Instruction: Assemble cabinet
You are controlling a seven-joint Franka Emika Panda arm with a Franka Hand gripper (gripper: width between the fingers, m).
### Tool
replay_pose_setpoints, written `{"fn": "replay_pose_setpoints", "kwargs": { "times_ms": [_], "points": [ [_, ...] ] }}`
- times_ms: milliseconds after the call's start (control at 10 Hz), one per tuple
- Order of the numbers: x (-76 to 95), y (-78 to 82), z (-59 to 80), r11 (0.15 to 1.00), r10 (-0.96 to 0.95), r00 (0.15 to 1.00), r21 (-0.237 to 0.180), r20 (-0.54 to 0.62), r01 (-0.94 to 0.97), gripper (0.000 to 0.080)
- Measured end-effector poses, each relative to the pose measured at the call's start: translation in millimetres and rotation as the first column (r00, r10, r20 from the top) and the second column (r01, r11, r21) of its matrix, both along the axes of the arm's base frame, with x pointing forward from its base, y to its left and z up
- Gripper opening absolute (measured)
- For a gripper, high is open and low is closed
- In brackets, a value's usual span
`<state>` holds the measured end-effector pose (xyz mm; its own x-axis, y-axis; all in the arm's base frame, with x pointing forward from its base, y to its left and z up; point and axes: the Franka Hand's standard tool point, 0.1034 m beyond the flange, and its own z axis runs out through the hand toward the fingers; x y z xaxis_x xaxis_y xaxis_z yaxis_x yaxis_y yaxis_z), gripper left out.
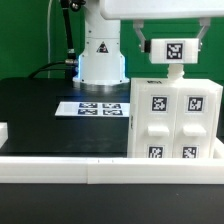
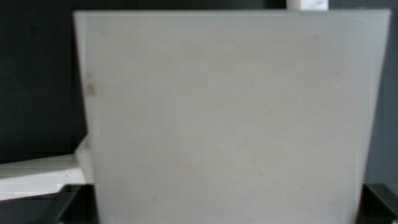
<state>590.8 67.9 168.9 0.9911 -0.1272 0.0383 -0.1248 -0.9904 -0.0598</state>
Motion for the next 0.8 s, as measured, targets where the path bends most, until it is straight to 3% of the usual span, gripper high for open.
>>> {"fn": "replay_pose_setpoints", "kwargs": {
  "times_ms": [600,800],
  "points": [
    [1.8,0.3,-1.9,0.998,0.055,0.998,-0.004,-0.010,-0.055,0.0563],
    [13.1,-3.6,-5.5,0.996,0.094,0.995,-0.006,-0.016,-0.094,0.0563]
  ]
}}
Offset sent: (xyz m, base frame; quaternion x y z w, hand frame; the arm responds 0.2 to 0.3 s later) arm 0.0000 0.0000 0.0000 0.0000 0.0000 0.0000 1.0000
